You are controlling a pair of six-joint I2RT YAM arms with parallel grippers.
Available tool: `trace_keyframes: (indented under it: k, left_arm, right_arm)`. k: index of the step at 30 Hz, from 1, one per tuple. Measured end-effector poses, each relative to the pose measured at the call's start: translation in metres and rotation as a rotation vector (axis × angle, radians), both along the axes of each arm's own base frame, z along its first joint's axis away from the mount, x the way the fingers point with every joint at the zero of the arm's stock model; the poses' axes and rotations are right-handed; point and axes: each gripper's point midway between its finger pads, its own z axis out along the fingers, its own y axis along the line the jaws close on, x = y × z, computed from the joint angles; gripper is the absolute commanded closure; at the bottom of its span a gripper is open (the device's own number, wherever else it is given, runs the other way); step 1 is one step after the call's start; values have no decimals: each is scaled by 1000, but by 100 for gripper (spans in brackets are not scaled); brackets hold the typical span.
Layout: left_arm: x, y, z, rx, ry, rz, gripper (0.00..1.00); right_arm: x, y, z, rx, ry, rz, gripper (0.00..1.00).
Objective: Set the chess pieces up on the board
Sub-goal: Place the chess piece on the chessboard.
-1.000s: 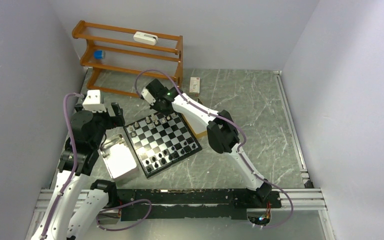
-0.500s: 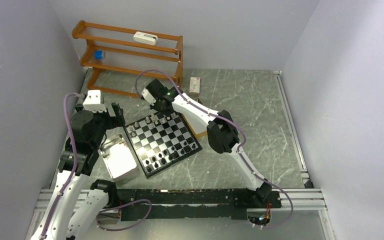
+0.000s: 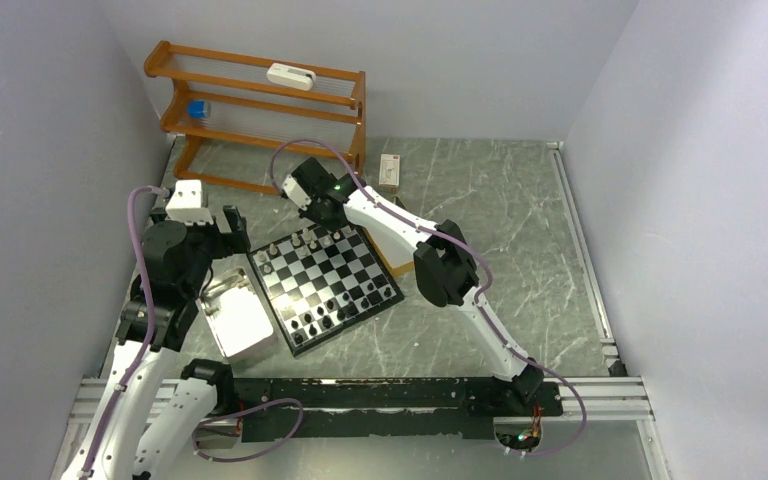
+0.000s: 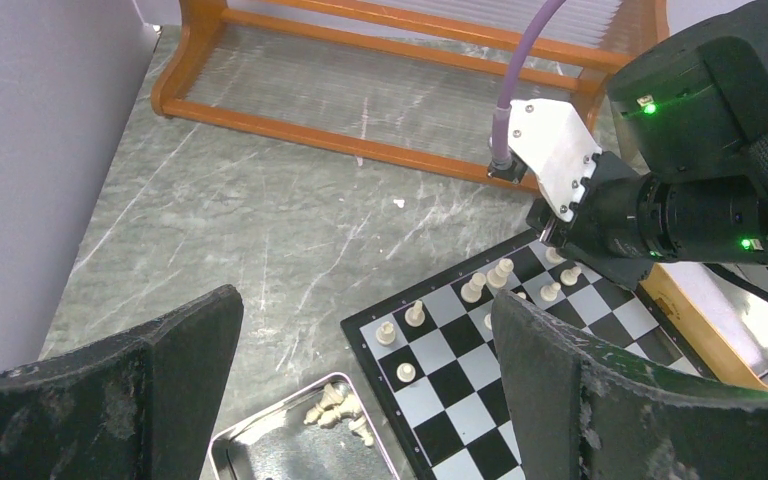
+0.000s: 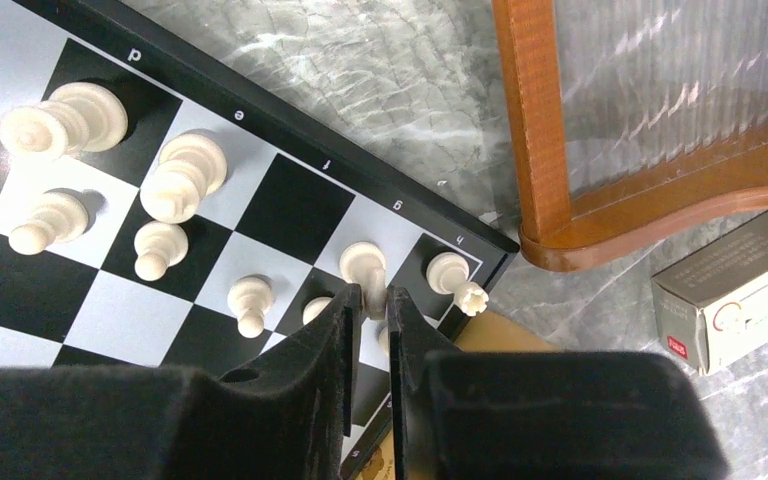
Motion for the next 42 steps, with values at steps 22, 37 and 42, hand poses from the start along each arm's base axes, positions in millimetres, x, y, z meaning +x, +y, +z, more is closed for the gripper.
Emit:
trace_keyframes:
  k: [22,37,42]
  left_arm:
    - [0,0,0,4,0,-1,2]
    - [0,4,0,3,1,22,2]
    - [2,13,-18,-56,44,119,3]
  right_arm:
    - [3,6,2,27,-11,-2,74]
    - [-4,18,53,191,-15,-62,72]
    - [-17,21,80,342,39,-114,69]
